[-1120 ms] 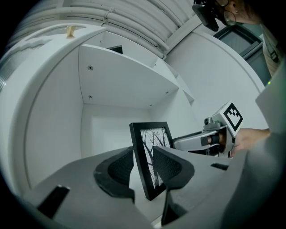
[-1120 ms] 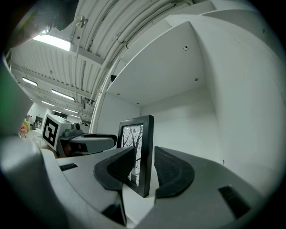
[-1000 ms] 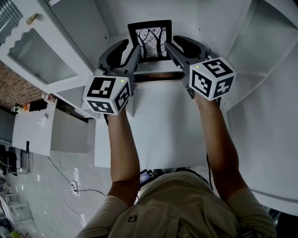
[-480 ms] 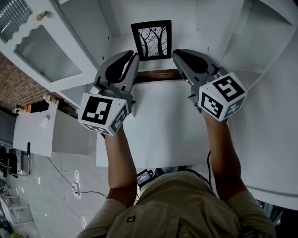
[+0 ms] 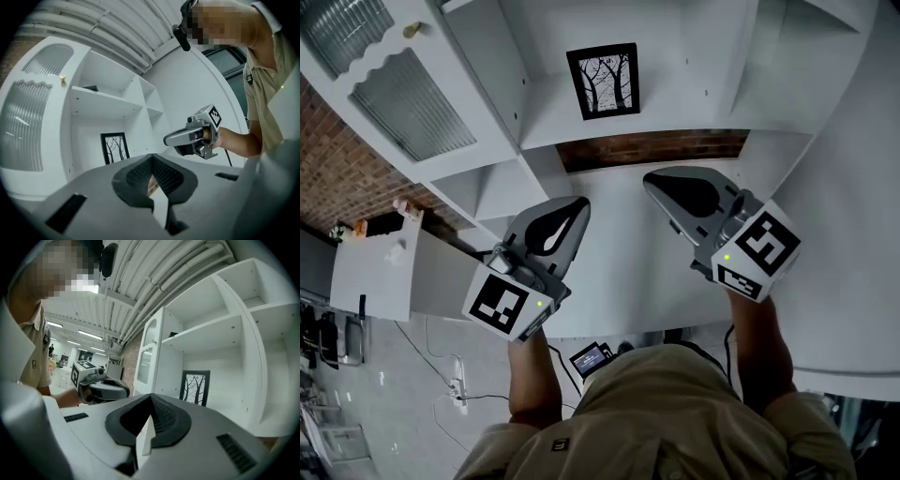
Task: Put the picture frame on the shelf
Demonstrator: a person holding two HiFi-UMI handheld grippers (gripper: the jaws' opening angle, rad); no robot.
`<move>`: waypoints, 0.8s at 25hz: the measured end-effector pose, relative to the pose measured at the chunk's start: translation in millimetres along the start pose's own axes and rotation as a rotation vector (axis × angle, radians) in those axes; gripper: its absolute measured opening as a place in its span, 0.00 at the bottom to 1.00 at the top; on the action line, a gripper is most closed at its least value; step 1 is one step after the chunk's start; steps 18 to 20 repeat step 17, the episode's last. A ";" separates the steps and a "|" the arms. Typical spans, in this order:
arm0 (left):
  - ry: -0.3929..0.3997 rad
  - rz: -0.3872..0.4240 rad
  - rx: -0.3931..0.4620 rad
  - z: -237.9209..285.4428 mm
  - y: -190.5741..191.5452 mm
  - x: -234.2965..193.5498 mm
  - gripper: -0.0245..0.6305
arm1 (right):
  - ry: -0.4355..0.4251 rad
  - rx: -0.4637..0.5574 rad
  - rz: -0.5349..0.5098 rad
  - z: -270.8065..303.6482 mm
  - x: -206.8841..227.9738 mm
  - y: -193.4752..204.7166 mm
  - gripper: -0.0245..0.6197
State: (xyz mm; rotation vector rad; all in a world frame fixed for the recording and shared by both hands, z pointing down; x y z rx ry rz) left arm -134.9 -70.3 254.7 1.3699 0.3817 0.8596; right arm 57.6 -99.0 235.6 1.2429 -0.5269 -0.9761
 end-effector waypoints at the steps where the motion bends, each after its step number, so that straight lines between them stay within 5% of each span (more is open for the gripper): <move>1: 0.000 -0.005 -0.005 -5.8 4.0 5.1 0.05 | 0.002 -0.001 0.001 -4.2 -5.8 0.9 0.04; 20: 0.032 -0.004 -0.021 -49.4 20.2 43.0 0.05 | 0.071 -0.032 0.025 -41.9 -46.8 11.2 0.04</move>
Point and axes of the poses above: the fingertips, and each gripper's own axes: z forward along the fingers, x to its right, y out of its underside, the point moved 8 cm from there along -z, backward along the fingers, and after that the axes turned 14 degrees about -x, right-handed, at the moved point
